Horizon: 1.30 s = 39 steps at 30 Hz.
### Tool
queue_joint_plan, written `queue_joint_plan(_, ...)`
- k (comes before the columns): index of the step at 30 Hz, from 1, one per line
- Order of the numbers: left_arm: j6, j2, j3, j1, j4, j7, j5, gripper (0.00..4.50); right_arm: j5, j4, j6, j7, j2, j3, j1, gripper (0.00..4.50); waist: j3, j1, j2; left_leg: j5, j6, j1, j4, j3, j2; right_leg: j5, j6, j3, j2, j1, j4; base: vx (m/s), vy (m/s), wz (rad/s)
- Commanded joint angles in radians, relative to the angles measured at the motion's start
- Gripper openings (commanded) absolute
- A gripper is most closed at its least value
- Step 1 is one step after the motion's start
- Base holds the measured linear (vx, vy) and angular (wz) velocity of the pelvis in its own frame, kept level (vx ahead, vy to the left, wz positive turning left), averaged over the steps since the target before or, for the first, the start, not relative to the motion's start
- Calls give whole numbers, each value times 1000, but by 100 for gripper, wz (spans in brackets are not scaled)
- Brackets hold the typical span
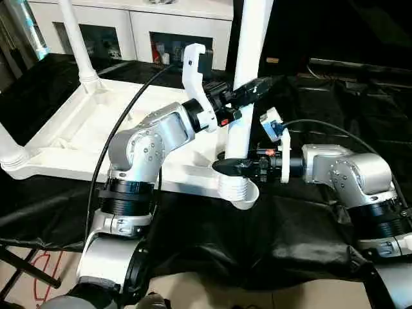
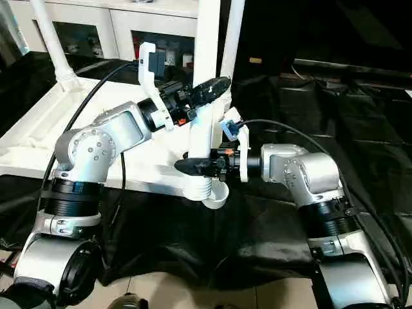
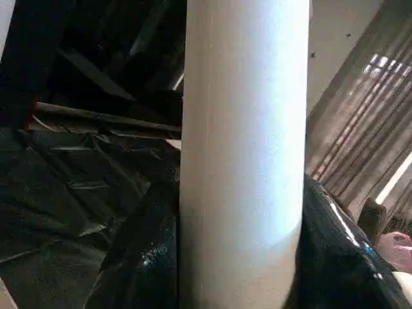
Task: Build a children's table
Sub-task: Pick table leg
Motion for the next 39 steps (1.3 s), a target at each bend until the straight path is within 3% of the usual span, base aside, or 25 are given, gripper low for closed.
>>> queue_joint_plan(1,-9,0,-19,-14,-10,-9,7,182,-19,11,-11,-16,-5,-13,2,192,-86,4,-11,-146,8,16,-61,-15,23,-247,-151,45,-55,64,-63,0,0,0)
queue_joint_plan(2,-15,-1,-21,-14,-7,-3,15,182,-20,9,-16,-20,-3,-12,5,191,-86,4,-12,-144,8,16,-61,-14,23,-246,-151,46,-54,64,-63,0,0,0)
queue_joint_plan(5,-8,-2,-17,-16,-7,-8,6,252,-21,10,-22,-24,-1,-11,7,191,-86,4,-12,-143,9,16,-60,-14,22,-247,-150,46,-54,64,-63,0,0,0)
queue_joint_plan(8,-15,-8,-11,-16,-10,-8,0,261,-21,11,-29,-28,3,-11,11,191,-86,3,-10,-143,6,16,-61,-14,23,-243,-154,45,-54,63,-62,0,0,0)
queue_joint_plan(10,-117,-27,1,-23,-8,8,33,293,-25,12,-56,-64,29,-26,25,191,-86,3,-11,-149,5,15,-61,-15,23,-254,-149,45,-56,63,-65,0,0,0)
queue_joint_plan(15,-241,-70,136,-74,16,59,-37,296,-16,40,-152,-207,128,-122,43,191,-88,1,-11,-153,0,16,-60,-13,21,-247,-159,44,-58,61,-65,0,0,0)
queue_joint_plan(16,-243,-68,155,-82,20,67,-49,296,-15,43,-170,-226,141,-137,46,191,-88,1,-5,-157,-3,16,-61,-15,21,-252,-159,44,-58,63,-63,0,0,0)
queue_joint_plan(18,-251,-38,174,-85,22,55,-51,296,-18,41,-219,-278,175,-171,62,191,-87,-1,-7,-161,-3,18,-62,-15,21,-252,-151,44,-55,61,-64,0,0,0)
queue_joint_plan(21,-252,-5,162,-69,20,27,-33,296,-33,36,-252,-325,195,-187,75,191,-87,-4,0,-166,-8,22,-65,-15,22,-255,-139,44,-52,58,-63,0,0,0)
queue_joint_plan(24,-286,128,16,13,17,-117,120,296,-117,51,-356,-434,205,-192,96,191,-88,-9,6,-162,-21,24,-68,-15,22,-246,-126,45,-49,56,-62,0,0,0)
queue_joint_plan(25,-286,128,16,13,17,-117,120,296,-117,51,-356,-434,205,-192,96,191,-88,-7,6,-156,-23,24,-70,-19,24,-248,-120,45,-52,56,-63,0,0,0)
queue_joint_plan(26,-309,199,-74,62,10,-202,189,296,-176,64,-416,-491,195,-181,110,191,-88,-7,11,-160,-34,27,-70,-17,24,-238,-123,47,-53,53,-63,0,0,0)
queue_joint_plan(27,-309,199,-74,62,10,-202,189,296,-176,64,-416,-491,195,-181,110,191,-86,-10,13,-167,-41,26,-72,-17,24,-243,-122,47,-51,53,-60,0,0,0)
queue_joint_plan(29,-374,287,-199,124,16,-341,269,296,-236,90,-453,-575,178,-184,119,191,-87,-11,16,-177,-51,29,-74,-16,23,-240,-127,49,-51,53,-59,0,0,0)
queue_joint_plan(34,-446,362,-330,161,67,-487,339,296,-272,106,-473,-599,162,-177,128,191,-85,-18,22,-230,-68,30,-78,-16,22,-236,-139,52,-49,54,-58,0,0,0)
queue_joint_plan(36,-481,390,-391,164,124,-571,389,296,-284,108,-487,-604,161,-173,136,191,-83,-24,22,-247,-58,28,-77,-15,18,-257,-141,53,-52,56,-63,0,0,0)
queue_joint_plan(38,-494,396,-405,163,140,-589,405,296,-286,108,-491,-605,160,-173,138,191,-83,-29,21,-248,-55,26,-77,-16,18,-264,-140,53,-51,58,-64,0,0,0)
queue_joint_plan(39,-536,407,-437,153,196,-639,440,277,-291,111,-501,-609,161,-172,140,191,-83,-31,24,-249,-54,28,-76,-16,18,-266,-142,53,-50,55,-66,0,0,0)
